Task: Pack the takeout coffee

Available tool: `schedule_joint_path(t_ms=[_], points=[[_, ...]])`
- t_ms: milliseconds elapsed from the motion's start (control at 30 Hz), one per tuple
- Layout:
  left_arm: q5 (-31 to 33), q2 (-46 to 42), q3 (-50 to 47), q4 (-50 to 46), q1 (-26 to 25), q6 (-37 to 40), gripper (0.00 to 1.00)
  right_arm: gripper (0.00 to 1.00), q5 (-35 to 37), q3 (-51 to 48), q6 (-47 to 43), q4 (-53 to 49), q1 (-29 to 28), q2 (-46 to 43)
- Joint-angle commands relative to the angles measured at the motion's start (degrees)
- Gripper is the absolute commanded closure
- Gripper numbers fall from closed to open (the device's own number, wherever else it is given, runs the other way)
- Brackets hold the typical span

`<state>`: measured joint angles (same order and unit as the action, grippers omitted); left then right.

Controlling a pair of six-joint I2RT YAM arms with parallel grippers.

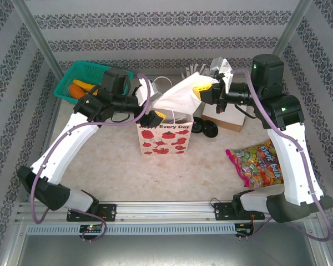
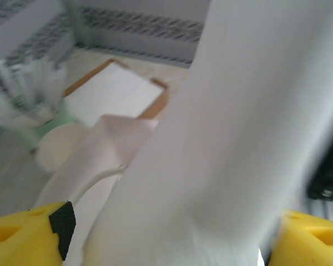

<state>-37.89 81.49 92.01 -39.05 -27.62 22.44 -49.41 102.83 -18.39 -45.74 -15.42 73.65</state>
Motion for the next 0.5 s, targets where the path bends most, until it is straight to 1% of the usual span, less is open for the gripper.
schedule_joint_path(t_ms=[0, 67, 167, 300, 367, 400, 467], points=[[14.74, -1.95, -1.7, 7.3, 0.37, -5.91, 0.14, 1.0, 6.33, 1.79, -2.99, -1.14, 1.13, 0.03], [14.81, -1.15, -1.99, 5.6, 0.37, -5.2, 0.14, 1.0, 8.13, 1.72, -3.87, -1.95, 1.98, -0.08], [10.11, 1.0, -1.64, 4.12, 0.37, -5.14, 0.19, 1.0, 8.85, 2.16, -4.47, -3.62, 2.79, 0.09], [10.95, 4.41, 0.31, 2.83, 0.39, -6.55, 0.27, 1.0, 10.81, 2.21, -5.84, -5.78, 2.87, -0.42], [10.98, 4.99, 0.38, 2.75, 0.3, -6.19, 0.36, 1.0, 11.44, 1.92, -6.2, -6.8, 2.93, -0.61], [9.84, 5.0, 0.27, 2.82, 0.36, -5.88, 0.44, 1.0, 11.23, 1.86, -6.3, -7.57, 2.86, -0.46], [6.8, 4.06, -0.81, 3.65, 0.37, -5.5, 0.54, 1.0, 10.56, 1.61, -6.05, -8.59, 2.71, 0.05]])
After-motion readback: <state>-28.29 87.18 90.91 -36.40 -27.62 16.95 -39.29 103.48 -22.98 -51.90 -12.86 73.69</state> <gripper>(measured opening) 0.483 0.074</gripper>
